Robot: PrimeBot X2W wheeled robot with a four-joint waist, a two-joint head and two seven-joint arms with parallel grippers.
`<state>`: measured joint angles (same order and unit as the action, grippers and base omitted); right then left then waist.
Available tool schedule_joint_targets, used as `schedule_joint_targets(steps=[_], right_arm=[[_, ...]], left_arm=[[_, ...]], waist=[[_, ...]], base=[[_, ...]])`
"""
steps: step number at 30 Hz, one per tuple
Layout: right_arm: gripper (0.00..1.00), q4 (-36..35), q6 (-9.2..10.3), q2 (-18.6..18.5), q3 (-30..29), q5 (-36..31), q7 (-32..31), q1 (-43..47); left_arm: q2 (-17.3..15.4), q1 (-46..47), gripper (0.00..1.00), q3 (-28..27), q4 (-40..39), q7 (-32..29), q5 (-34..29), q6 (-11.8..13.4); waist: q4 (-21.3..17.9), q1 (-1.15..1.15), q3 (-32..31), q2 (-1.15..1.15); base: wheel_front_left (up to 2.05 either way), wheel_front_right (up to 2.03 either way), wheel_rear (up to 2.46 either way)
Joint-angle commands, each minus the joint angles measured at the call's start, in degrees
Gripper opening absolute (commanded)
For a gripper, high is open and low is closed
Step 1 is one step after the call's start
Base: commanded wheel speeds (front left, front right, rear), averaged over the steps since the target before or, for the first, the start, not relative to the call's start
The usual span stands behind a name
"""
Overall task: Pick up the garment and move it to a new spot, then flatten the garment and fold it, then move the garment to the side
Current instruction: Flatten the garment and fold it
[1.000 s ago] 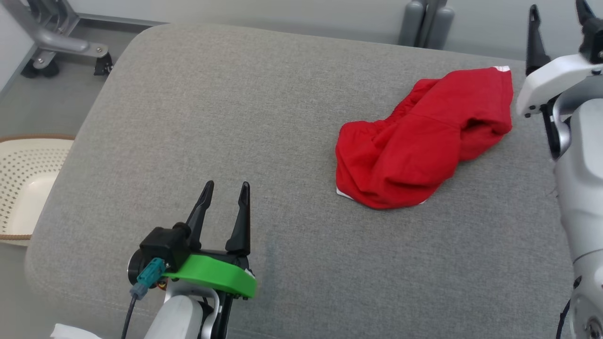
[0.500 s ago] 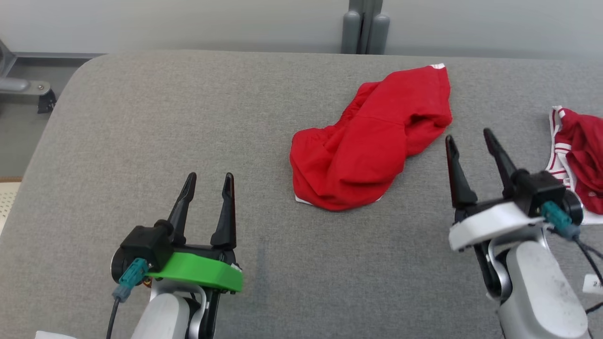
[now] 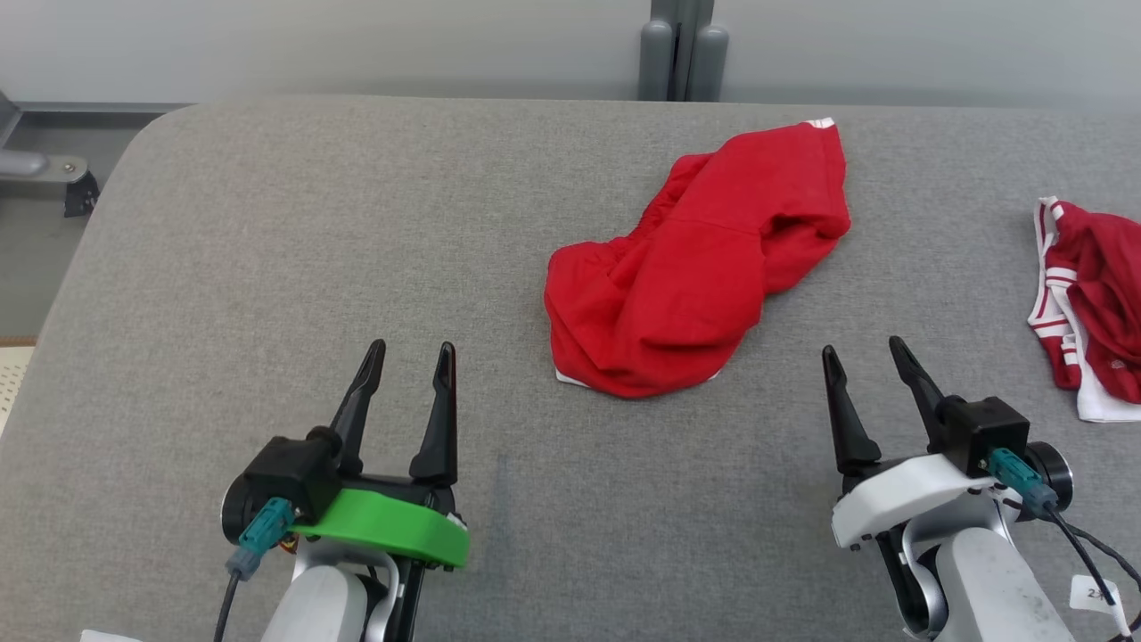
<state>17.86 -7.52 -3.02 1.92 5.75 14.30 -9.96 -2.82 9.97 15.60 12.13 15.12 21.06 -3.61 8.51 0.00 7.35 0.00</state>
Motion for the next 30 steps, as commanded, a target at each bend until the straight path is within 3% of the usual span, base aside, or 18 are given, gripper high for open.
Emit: schedule_joint_targets(steps=[1, 10, 16, 27, 28, 30], right_arm=[[1.00, 1.36, 0.07, -0.09, -0.34, -0.95, -0.76, -1.63], [1.00, 12.29, 0.07, -0.15, -1.72, -1.09, -5.90, -10.09], [1.00, 21.24, 0.08, -2.38, -2.19, 0.21, -7.83, -16.54], [0.97, 31.94, 0.07, -3.94, -1.41, 1.50, -4.40, -23.95], [0.00, 32.76, 0.05, -4.01, -0.84, 1.22, -4.04, -24.34], [0.00, 34.15, 0.04, -3.96, -0.08, 1.28, -3.30, -25.00]], left_arm=[[-0.15, 0.18, 1.00, 0.29, 0.02, 0.01, 0.10, -0.29], [-0.15, 2.35, 1.00, 1.36, 0.20, 0.01, 0.83, -0.08], [-0.15, 3.95, 1.00, 2.45, 0.65, 0.01, 1.85, 0.24], [-0.13, 4.25, 1.00, 3.50, 0.64, 0.01, 2.63, 1.17], [-0.14, 4.27, 1.00, 3.54, 0.70, 0.02, 2.58, 1.13], [-0.14, 4.30, 1.00, 3.53, 0.81, 0.01, 2.48, 1.15]], waist=[[1.34, 0.00, 1.14, 0.00], [6.31, 0.00, 5.51, 0.00], [10.14, 0.00, 7.82, 0.00], [12.34, 0.00, 8.58, 0.00], [12.27, 0.00, 8.50, 0.00], [11.94, 0.00, 8.20, 0.00]], base=[[0.00, 0.00, 0.00], [0.00, 0.00, 0.00], [0.00, 0.00, 0.00], [0.00, 0.00, 0.00], [0.00, 0.00, 0.00], [0.00, 0.00, 0.00]])
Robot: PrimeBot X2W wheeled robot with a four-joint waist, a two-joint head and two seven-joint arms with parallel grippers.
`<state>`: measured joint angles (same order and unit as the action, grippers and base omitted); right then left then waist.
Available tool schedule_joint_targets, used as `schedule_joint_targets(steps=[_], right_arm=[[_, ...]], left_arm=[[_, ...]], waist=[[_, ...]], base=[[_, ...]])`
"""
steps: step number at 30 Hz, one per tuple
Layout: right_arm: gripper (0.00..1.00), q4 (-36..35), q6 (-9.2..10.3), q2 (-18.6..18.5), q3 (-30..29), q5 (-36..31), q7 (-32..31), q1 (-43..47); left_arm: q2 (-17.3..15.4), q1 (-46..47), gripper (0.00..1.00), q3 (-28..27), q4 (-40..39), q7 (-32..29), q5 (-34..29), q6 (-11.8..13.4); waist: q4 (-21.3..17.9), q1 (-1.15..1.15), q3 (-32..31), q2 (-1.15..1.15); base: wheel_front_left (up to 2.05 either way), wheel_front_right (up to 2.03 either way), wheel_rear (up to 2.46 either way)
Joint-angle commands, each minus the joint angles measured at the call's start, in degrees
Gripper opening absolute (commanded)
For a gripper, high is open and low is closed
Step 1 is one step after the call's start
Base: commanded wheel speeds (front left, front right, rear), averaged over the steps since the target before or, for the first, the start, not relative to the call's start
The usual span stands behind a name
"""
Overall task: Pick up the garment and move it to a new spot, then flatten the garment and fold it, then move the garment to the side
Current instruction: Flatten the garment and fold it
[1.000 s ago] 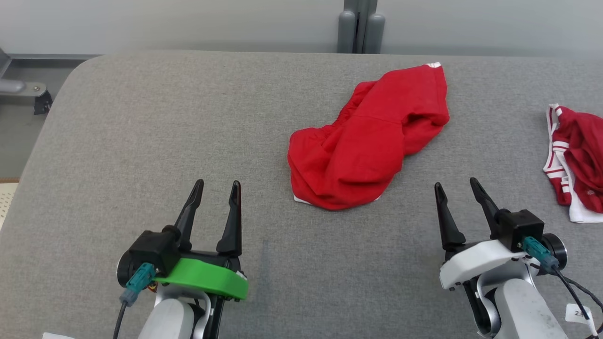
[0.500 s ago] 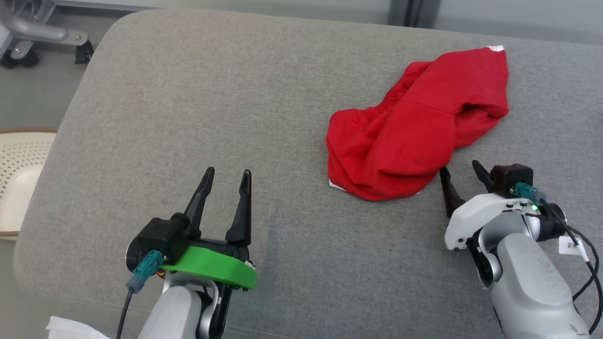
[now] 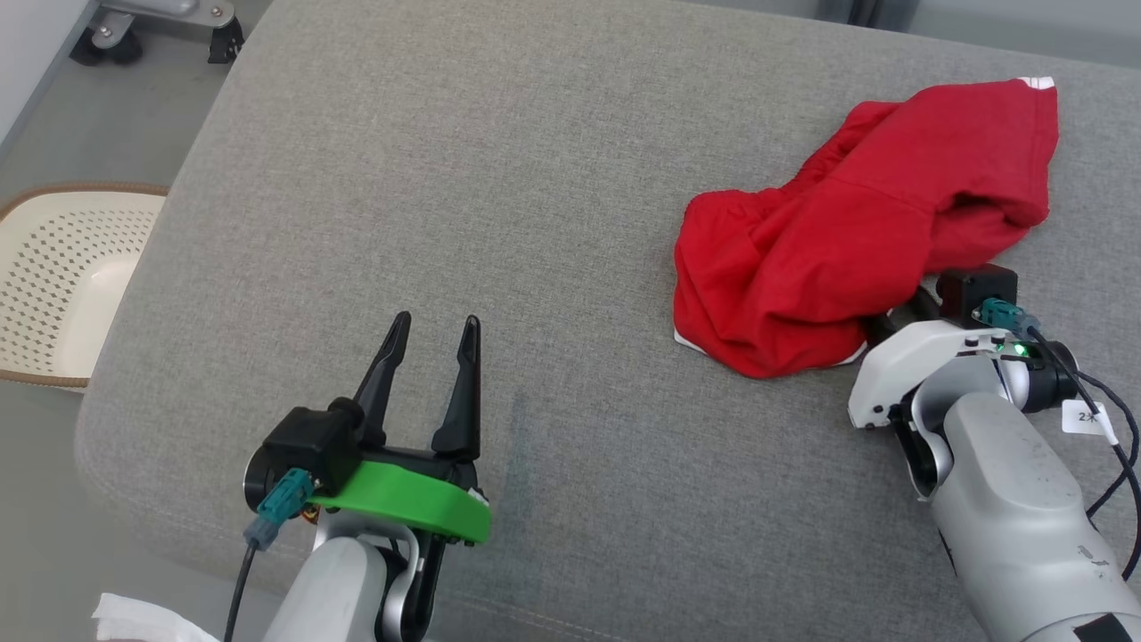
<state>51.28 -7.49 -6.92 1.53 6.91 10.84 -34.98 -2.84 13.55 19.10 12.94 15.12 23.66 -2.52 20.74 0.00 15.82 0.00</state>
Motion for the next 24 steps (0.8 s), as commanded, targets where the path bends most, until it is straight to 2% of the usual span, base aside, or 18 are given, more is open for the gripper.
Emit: schedule_joint_targets(steps=[1, 7, 13, 20, 24], right_arm=[[0.00, 1.25, 0.01, -0.21, 0.64, -0.03, 0.42, -0.19], [0.00, 2.57, 0.04, -1.11, 1.32, -0.84, 2.61, 0.36], [0.00, -0.40, 0.04, -2.77, 1.21, -1.49, 3.32, 3.45], [0.00, -9.17, 0.04, -2.83, -4.11, -2.99, 0.74, 10.20], [0.00, -16.67, 0.04, 0.06, -9.55, -5.47, -2.21, 16.07]], left_arm=[[-0.11, 0.68, 1.00, 0.00, 0.03, 0.01, -0.20, 0.10], [-0.12, -0.61, 1.00, -0.95, 0.53, 0.02, -1.11, 0.02], [-0.13, -2.09, 1.00, -2.27, 0.65, 0.01, -1.72, -0.21], [-0.14, -4.16, 1.00, -2.93, 0.31, 0.01, -1.51, 0.05], [-0.13, -4.85, 1.00, -3.14, 0.00, 0.02, -1.45, 0.32]], waist=[[-0.52, 0.00, -0.46, 0.00], [-3.73, 0.00, -2.78, 0.00], [-8.73, 0.00, -6.01, 0.00], [-13.37, 0.00, -9.43, 0.00], [-15.11, 0.00, -10.15, 0.00]], base=[[0.00, 0.00, 0.00], [0.00, 0.00, 0.00], [0.00, 0.00, 0.00], [0.00, 0.00, 0.00], [0.00, 0.00, 0.00]])
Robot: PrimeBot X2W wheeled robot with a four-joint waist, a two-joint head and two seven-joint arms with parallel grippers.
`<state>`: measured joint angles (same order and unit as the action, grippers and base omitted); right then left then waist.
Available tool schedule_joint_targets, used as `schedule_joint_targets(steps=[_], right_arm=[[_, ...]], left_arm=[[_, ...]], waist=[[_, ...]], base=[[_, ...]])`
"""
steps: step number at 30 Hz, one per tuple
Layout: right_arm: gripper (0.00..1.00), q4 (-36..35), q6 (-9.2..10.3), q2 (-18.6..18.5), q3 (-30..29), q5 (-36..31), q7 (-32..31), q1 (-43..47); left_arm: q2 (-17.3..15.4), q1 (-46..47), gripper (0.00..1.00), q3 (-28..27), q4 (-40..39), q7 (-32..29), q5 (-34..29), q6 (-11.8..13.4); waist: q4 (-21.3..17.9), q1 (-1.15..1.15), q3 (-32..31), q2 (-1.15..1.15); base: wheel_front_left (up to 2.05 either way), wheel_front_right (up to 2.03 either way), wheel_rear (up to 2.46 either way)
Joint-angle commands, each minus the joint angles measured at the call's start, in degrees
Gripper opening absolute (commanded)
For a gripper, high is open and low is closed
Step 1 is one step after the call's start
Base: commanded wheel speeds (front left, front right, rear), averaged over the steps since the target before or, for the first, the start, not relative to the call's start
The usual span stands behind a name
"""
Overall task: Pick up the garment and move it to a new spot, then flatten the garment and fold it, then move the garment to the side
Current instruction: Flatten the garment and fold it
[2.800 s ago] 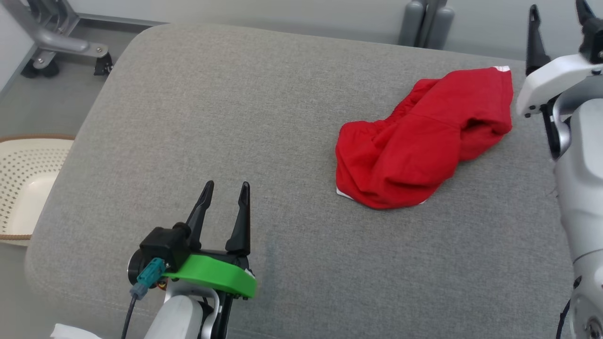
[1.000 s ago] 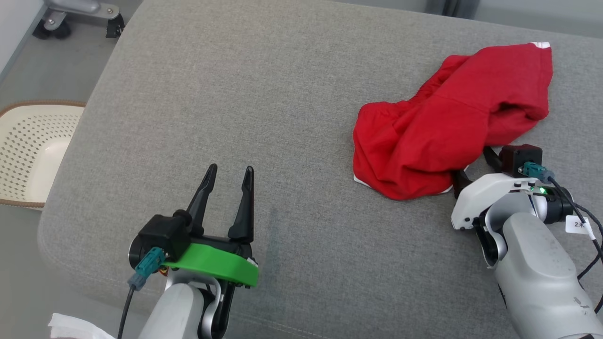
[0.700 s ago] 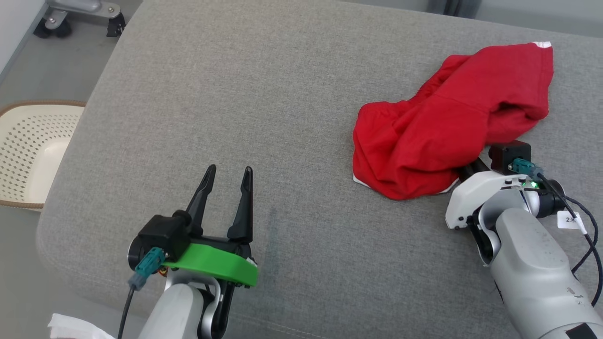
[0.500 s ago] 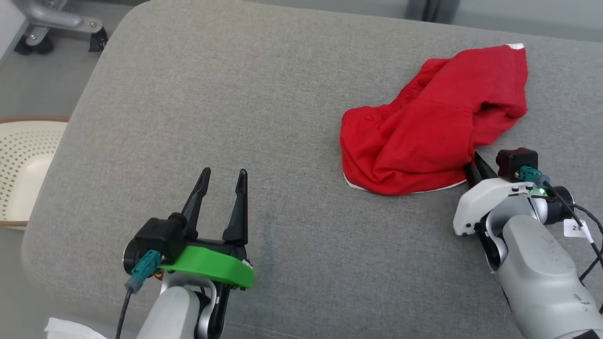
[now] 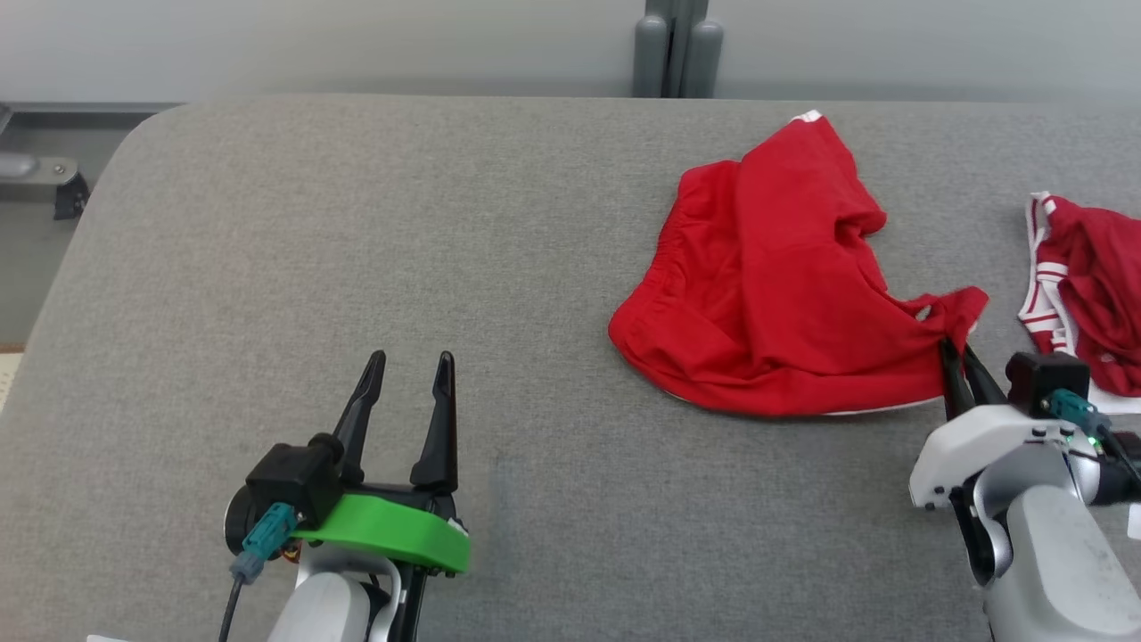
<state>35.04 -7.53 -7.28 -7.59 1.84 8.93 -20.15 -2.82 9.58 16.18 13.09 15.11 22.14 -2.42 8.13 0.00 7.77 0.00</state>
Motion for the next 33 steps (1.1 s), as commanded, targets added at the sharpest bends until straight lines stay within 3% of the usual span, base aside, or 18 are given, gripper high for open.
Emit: schedule_joint_targets(steps=[1, 3, 4, 5, 10, 16, 20, 28, 33], right_arm=[[0.00, -2.63, 0.09, 1.25, -2.52, -1.16, -1.36, 2.85], [0.00, -6.44, 0.09, 2.68, -6.64, -2.35, -2.98, 5.46], [0.21, -8.10, 0.09, 3.32, -8.31, -3.14, -3.48, 6.58], [1.00, -9.86, 0.09, 3.90, -9.89, -3.62, -4.16, 7.69], [1.00, -15.86, 0.04, 4.35, -6.86, 0.53, -3.51, 10.17], [1.00, -21.63, 0.04, 4.39, 3.31, 3.62, -2.06, 11.70], [1.00, -22.76, 0.06, 4.29, 11.27, 2.21, -2.79, 11.58], [1.00, -17.91, 0.06, 2.30, 19.78, 1.06, -4.52, 6.73], [1.00, -11.19, 0.06, -0.24, 23.74, 1.04, -5.85, 2.74]], left_arm=[[-0.15, -1.01, 1.00, -0.24, -0.22, 0.02, 0.09, 0.25], [-0.16, -1.04, 1.00, -0.08, -0.33, 0.02, 0.13, 0.19], [-0.15, -1.03, 1.00, 0.05, -0.36, 0.03, 0.18, 0.19], [-0.16, -0.99, 1.00, 0.10, -0.36, 0.02, 0.17, 0.16], [-0.16, -0.40, 1.00, 0.22, -0.15, 0.02, -0.10, -0.17], [-0.16, 0.59, 1.00, 0.36, 0.15, 0.02, -0.52, -0.63], [-0.16, 0.95, 1.00, 1.05, 0.29, 0.02, -0.55, -0.90], [-0.16, 1.76, 1.00, 2.13, 0.75, 0.02, -0.02, -0.96], [-0.16, 1.93, 1.00, 3.24, 0.95, 0.03, 0.37, -0.89]], waist=[[-2.90, 0.00, -2.18, 0.00], [-3.44, 0.00, -2.21, 0.00], [-3.62, 0.00, -2.19, 0.00], [-3.81, 0.00, -2.14, 0.00], [-4.34, 0.00, -1.71, 0.00], [-4.15, 0.00, -1.03, 0.00], [-2.90, 0.00, -0.35, 0.00], [1.63, 0.00, 1.05, 0.00], [5.24, 0.00, 2.12, 0.00]], base=[[0.00, 0.00, 0.00], [0.00, 0.00, 0.00], [0.00, 0.00, 0.00], [0.00, 0.00, 0.00], [0.00, 0.00, 0.00], [0.00, 0.00, 0.00], [0.00, 0.00, 0.00], [0.00, 0.00, 0.00], [0.00, 0.00, 0.00]])
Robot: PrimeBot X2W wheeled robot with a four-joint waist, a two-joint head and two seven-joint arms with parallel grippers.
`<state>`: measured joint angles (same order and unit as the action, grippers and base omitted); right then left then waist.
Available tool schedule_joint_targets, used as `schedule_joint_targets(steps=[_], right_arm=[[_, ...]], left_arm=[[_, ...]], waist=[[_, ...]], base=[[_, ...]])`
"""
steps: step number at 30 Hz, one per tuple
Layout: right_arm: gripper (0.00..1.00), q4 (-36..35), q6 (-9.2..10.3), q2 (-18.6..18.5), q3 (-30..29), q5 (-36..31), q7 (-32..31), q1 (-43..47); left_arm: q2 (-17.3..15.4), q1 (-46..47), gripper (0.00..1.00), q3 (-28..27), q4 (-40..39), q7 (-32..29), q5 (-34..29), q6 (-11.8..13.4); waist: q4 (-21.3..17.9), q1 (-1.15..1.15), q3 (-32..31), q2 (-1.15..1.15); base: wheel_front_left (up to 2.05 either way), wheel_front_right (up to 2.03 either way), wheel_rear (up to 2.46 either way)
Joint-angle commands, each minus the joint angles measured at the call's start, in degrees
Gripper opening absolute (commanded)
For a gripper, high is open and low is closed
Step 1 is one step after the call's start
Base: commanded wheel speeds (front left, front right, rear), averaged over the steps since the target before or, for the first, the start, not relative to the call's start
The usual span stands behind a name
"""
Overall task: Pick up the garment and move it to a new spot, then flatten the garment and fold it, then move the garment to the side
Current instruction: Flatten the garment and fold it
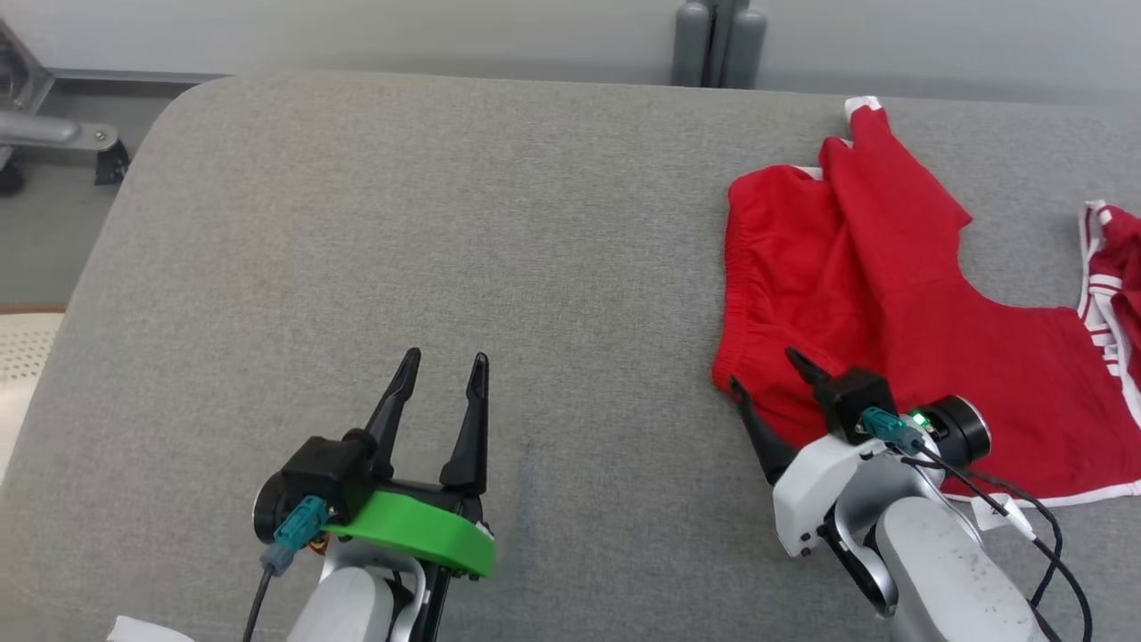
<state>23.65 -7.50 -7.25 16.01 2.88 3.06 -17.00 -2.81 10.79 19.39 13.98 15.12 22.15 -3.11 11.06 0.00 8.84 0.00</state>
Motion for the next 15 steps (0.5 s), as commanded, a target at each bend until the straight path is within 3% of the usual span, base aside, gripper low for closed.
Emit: schedule_joint_targets(steps=[1, 9, 10, 11, 15], right_arm=[[1.00, 1.59, 0.03, -0.69, 0.65, 0.33, -0.23, -1.14], [1.00, 12.81, 0.03, -2.62, 2.02, 3.35, 0.27, -5.85], [0.22, 13.80, 0.03, -2.45, 1.80, 4.23, 0.12, -6.27], [0.00, 14.73, 0.03, -2.26, 2.07, 5.49, 0.37, -6.89], [0.00, 15.48, 0.01, -1.68, 4.67, 10.02, 2.31, -9.07]], left_arm=[[-0.17, 0.77, 1.00, 0.28, 0.13, 0.01, 0.43, -0.22], [-0.17, 0.41, 1.00, 0.81, 0.53, 0.01, 0.89, 0.17], [-0.17, 0.31, 1.00, 0.84, 0.57, 0.01, 0.90, 0.16], [-0.17, 0.20, 1.00, 0.93, 0.57, 0.01, 0.94, 0.18], [-0.17, -0.01, 1.00, 1.04, 0.39, 0.01, 1.13, 0.48]], waist=[[2.96, 0.00, 1.17, 0.00], [7.24, 0.00, 1.43, 0.00], [7.46, 0.00, 1.38, 0.00], [7.74, 0.00, 1.34, 0.00], [8.27, 0.00, 1.28, 0.00]], base=[[0.00, 0.00, 0.00], [0.00, 0.00, 0.00], [0.00, 0.00, 0.00], [0.00, 0.00, 0.00], [0.00, 0.00, 0.00]])
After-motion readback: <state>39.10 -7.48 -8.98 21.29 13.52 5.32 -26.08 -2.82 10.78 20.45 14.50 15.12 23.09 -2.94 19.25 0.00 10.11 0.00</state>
